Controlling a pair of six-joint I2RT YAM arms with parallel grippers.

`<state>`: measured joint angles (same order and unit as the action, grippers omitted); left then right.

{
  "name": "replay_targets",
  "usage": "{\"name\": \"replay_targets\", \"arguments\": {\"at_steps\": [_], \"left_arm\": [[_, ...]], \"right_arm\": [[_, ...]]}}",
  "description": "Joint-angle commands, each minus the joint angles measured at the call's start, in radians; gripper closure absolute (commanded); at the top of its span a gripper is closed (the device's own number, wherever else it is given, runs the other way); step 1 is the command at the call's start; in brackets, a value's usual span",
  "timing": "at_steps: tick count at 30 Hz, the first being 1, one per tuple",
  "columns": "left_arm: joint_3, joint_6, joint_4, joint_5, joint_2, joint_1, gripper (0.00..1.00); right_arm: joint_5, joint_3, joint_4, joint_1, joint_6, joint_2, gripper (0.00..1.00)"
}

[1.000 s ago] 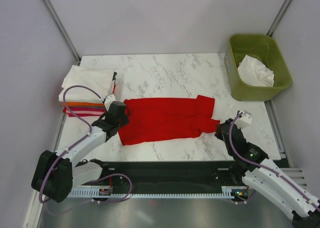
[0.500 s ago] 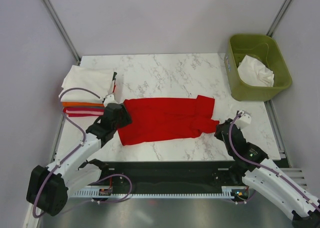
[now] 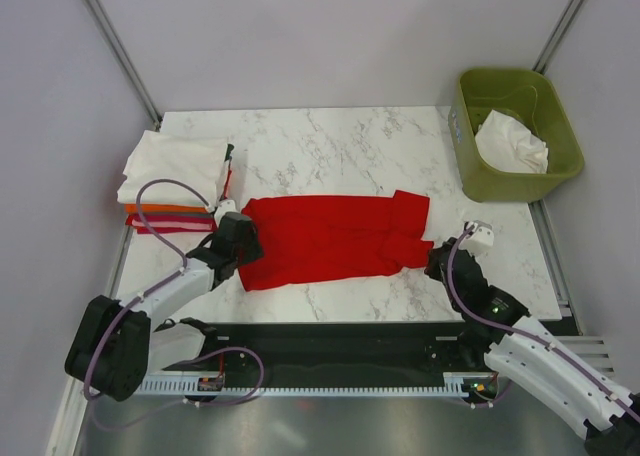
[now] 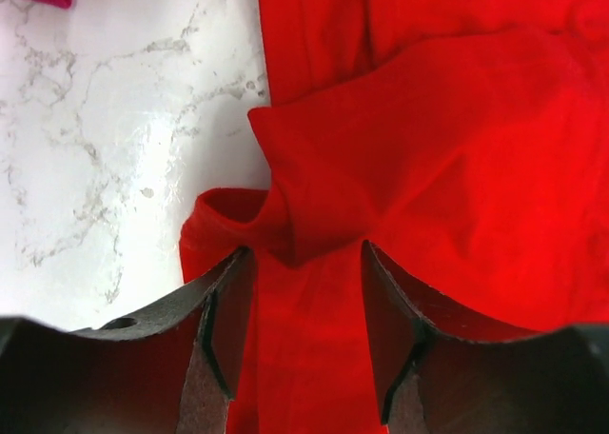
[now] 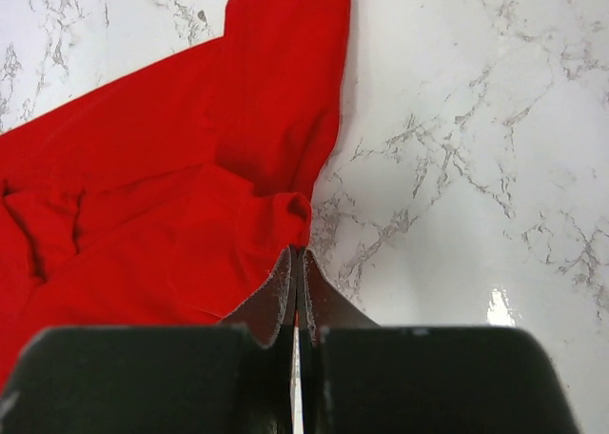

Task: Fold and stack the t-shirts
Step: Flatten the tshirt out

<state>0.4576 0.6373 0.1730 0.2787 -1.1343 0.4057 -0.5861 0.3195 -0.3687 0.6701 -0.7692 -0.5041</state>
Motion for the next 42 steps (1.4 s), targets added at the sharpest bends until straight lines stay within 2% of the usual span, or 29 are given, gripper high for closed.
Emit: {"name": "replay_targets", "arguments": {"at_steps": [1, 4, 7, 8, 9, 12, 15, 18, 21, 26, 27, 29, 31, 34, 35, 38, 42], "left_arm": [[0.044, -0.033, -0.079, 0.062, -0.045, -0.013, 0.44], [0.044, -0.045, -0.161, 0.077, -0.093, -0.03, 0.45], [0.05, -0.07, -0.216, 0.044, -0.125, -0.031, 0.5], [0.05, -0.082, -0.228, 0.013, -0.128, -0.031, 0.53], [0.047, -0.091, -0.242, 0.004, -0.127, -0.031, 0.6], [0.032, -0.111, -0.276, -0.025, -0.104, -0.031, 0.69], [0.016, -0.116, -0.279, -0.039, -0.039, -0.03, 0.7], [-0.019, -0.108, -0.283, -0.056, 0.034, -0.03, 0.62], [-0.045, -0.105, -0.283, -0.079, 0.082, -0.03, 0.61], [-0.06, -0.106, -0.274, -0.098, 0.126, -0.028, 0.72], [-0.066, -0.108, -0.27, -0.102, 0.143, -0.03, 0.83], [-0.077, -0.108, -0.27, -0.104, 0.16, -0.03, 0.87], [-0.088, -0.108, -0.279, -0.102, 0.169, -0.03, 0.86], [-0.083, -0.108, -0.285, -0.101, 0.148, -0.03, 0.8], [-0.08, -0.11, -0.285, -0.099, 0.14, -0.03, 0.73], [-0.065, -0.097, -0.282, -0.087, 0.076, -0.03, 0.63], [-0.004, -0.079, -0.238, -0.085, -0.027, -0.03, 0.63]], "right_arm": [[0.015, -0.037, 0.097, 0.0, 0.042, 0.036, 1.0], [0.038, -0.048, 0.105, -0.001, 0.05, 0.073, 1.0], [0.055, -0.06, 0.114, -0.001, 0.057, 0.093, 1.0], [0.057, -0.063, 0.117, 0.0, 0.059, 0.095, 1.0], [0.057, -0.063, 0.116, 0.0, 0.057, 0.093, 1.0], [0.06, -0.063, 0.122, 0.0, 0.059, 0.079, 1.0], [0.063, -0.059, 0.125, 0.0, 0.059, 0.053, 1.0], [0.066, -0.053, 0.126, 0.0, 0.059, 0.032, 1.0], [0.072, -0.053, 0.126, 0.0, 0.059, 0.027, 1.0], [0.072, -0.062, 0.126, -0.001, 0.053, 0.053, 1.0], [0.072, -0.065, 0.126, 0.0, 0.051, 0.062, 1.0], [0.071, -0.066, 0.126, 0.0, 0.05, 0.067, 1.0], [0.066, -0.069, 0.128, 0.0, 0.048, 0.073, 1.0], [0.066, -0.068, 0.126, 0.0, 0.047, 0.067, 1.0], [0.066, -0.068, 0.128, 0.0, 0.047, 0.065, 1.0], [0.068, -0.066, 0.128, 0.0, 0.047, 0.059, 1.0], [0.069, -0.066, 0.128, 0.0, 0.047, 0.062, 1.0]]}}
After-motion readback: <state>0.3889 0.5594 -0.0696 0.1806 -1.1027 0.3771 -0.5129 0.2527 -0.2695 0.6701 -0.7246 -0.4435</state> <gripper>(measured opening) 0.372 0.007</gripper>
